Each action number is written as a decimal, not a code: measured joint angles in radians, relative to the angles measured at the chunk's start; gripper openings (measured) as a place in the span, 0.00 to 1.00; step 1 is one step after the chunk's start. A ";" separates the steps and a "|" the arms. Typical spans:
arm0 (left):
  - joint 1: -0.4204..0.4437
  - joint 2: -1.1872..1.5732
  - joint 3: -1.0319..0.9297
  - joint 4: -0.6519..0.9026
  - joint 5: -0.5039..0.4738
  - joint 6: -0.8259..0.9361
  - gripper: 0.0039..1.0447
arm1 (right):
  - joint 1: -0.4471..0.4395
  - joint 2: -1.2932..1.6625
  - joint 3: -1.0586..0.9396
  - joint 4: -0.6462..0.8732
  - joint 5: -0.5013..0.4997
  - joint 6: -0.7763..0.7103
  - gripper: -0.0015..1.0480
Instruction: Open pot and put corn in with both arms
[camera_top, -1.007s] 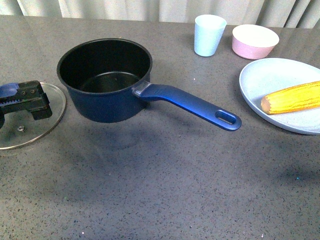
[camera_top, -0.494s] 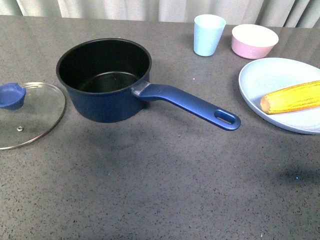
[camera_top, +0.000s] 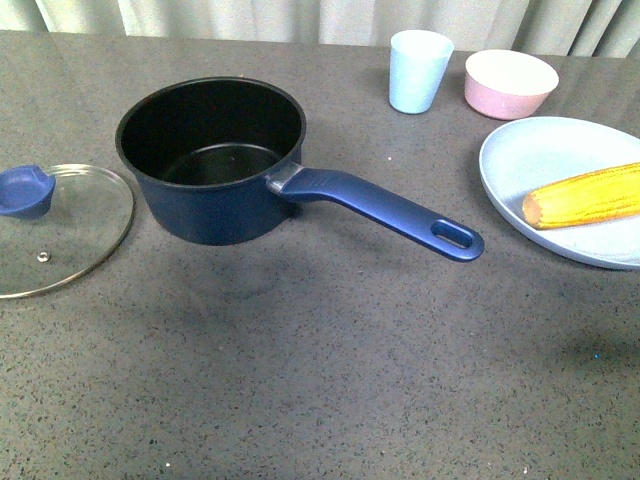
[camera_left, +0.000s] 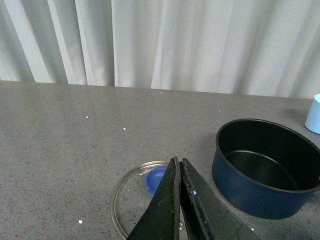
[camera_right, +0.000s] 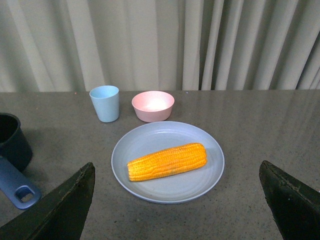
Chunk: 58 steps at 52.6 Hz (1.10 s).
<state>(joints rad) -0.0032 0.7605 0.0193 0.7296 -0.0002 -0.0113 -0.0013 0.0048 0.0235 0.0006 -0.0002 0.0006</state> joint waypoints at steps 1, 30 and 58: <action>0.000 -0.022 -0.001 -0.018 0.000 0.000 0.01 | 0.000 0.000 0.000 0.000 0.000 0.000 0.91; 0.000 -0.393 -0.005 -0.363 0.000 0.000 0.01 | 0.000 0.000 0.000 0.000 0.000 0.000 0.91; 0.000 -0.548 -0.005 -0.516 0.000 0.000 0.01 | 0.000 0.000 0.000 0.000 0.000 0.000 0.91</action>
<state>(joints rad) -0.0036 0.2123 0.0143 0.2138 -0.0002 -0.0109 -0.0013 0.0048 0.0235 0.0006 0.0002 0.0006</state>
